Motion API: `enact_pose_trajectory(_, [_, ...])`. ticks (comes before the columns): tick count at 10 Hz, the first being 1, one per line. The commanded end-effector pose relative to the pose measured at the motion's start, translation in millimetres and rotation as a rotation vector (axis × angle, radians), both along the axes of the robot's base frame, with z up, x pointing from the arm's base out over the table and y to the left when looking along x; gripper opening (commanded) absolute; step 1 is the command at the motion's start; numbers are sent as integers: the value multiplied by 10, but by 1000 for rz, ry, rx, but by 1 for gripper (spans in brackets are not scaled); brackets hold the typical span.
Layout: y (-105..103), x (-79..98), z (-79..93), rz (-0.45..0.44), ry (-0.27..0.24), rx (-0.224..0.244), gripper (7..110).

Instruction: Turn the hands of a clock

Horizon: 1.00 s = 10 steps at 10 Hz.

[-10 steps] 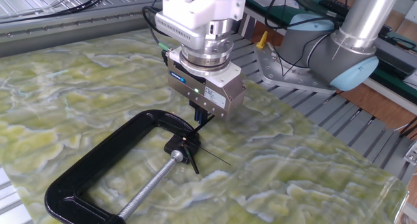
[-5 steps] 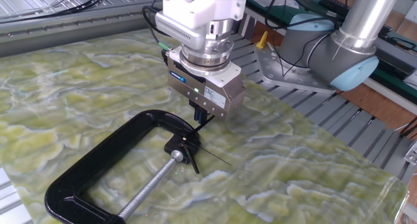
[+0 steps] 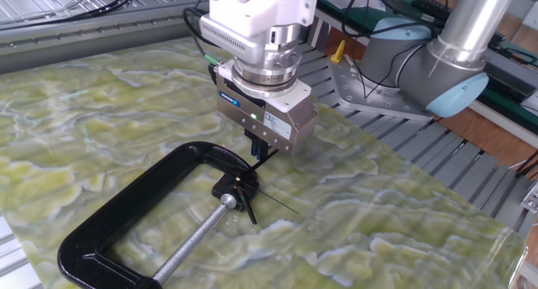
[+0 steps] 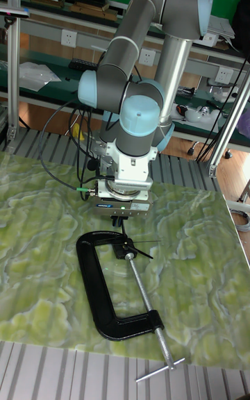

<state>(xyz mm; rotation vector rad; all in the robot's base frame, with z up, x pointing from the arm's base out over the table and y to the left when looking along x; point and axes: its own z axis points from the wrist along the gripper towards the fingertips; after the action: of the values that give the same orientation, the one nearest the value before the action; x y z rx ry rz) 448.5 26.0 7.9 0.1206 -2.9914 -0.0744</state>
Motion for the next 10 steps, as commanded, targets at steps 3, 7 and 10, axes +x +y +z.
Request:
enact_pose_trajectory(3, [76,3,24,-15,5,25,7])
enact_pose_trajectory(7, [101,0,38,-20,10,26,7])
enact_pose_trajectory(10, [154,-11,46,-22,15,46,7])
